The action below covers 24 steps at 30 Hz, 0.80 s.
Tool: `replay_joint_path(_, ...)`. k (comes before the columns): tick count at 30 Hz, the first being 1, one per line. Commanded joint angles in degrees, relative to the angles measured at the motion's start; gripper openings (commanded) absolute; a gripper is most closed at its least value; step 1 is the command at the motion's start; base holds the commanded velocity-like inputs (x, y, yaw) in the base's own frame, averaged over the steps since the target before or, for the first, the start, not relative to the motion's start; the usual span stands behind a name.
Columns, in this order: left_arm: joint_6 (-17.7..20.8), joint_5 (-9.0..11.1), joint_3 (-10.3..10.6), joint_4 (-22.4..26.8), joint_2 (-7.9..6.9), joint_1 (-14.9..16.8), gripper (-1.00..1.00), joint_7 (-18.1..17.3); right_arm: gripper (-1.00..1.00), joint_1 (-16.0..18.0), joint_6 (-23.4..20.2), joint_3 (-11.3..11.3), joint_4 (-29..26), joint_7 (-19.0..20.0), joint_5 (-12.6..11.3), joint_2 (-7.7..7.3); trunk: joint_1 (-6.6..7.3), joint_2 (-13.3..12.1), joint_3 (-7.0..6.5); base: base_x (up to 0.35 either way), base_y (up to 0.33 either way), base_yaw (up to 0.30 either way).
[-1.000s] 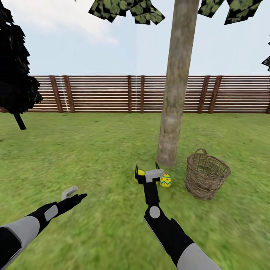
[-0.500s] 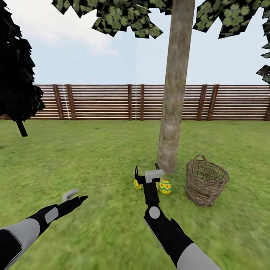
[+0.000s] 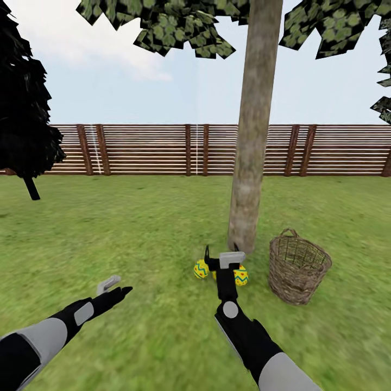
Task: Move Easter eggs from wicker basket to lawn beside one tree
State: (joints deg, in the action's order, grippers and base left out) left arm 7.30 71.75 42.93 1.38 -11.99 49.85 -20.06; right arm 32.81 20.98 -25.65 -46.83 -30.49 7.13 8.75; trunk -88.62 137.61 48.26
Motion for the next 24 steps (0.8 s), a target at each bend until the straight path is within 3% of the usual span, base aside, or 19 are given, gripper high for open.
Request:
replay_joint_path(1, -0.44, 0.60, 0.33, 0.03, 0.16, -0.08, 1.00, 0.32, 1.00, 0.02, 0.26, 1.41, 0.33, -0.52, 0.13, -0.08, 0.24, -0.39, -0.12, 0.000, 0.000, 0.000)
replay_joint_path(2, -1.63, 0.59, 0.32, 0.03, 0.31, -0.19, 1.00, 0.72, 1.00, -0.06, 0.86, 2.77, 1.27, -0.48, -0.20, -0.18, 0.46, -0.79, -0.30, 0.000, 0.000, 0.000)
replay_joint_path(5, -2.66, 0.59, 0.33, 0.03, 0.43, -0.93, 1.00, 1.01, 1.00, -0.70, 1.94, 3.75, 5.62, -0.51, -0.40, -0.73, 1.12, -1.99, -0.84, 0.000, 0.000, 0.000)
replay_joint_path(7, -3.21, 0.59, 0.38, 0.03, 0.46, -4.15, 1.00, 1.21, 1.00, -1.10, 3.61, 4.14, 11.60, -0.59, -0.44, -2.19, 1.56, -2.79, -1.20, 0.000, 0.000, 0.000)
replay_joint_path(10, -4.67, 0.57, 0.34, 0.03, 0.44, -6.12, 1.00, 1.39, 1.00, -1.46, 6.37, 4.27, 15.20, -1.11, -0.49, -3.22, 2.22, -4.00, -1.74, 0.000, 0.000, 0.000)
replay_joint_path(16, -10.26, 0.54, 0.31, 0.03, 0.40, -9.70, 1.00, 1.55, 1.00, -4.86, 19.09, 4.25, 24.22, -8.43, -0.34, -4.15, 3.53, -6.40, -2.82, 0.000, 0.000, 0.000)
replay_joint_path(19, -13.39, 0.51, 0.31, 0.03, 0.39, -11.86, 1.00, 1.53, 1.00, -6.86, 28.49, 4.07, 33.91, -9.92, -0.28, -3.92, 4.19, -7.61, -3.35, 0.000, 0.000, 0.000)
replay_joint_path(20, -16.93, 0.50, 0.36, 0.03, 0.51, -12.82, 1.00, 1.57, 1.00, -7.26, 34.41, 4.07, 40.31, -10.26, -0.36, -4.03, 4.41, -8.01, -3.53, 0.000, 0.000, 0.000)
replay_joint_path(24, -20.19, 0.40, 0.49, 0.03, 2.39, -16.20, 1.00, 1.53, 1.00, -7.39, 37.19, 4.10, 46.24, -10.23, -0.21, -4.75, 5.29, -9.61, -4.25, 0.000, 0.000, 0.000)
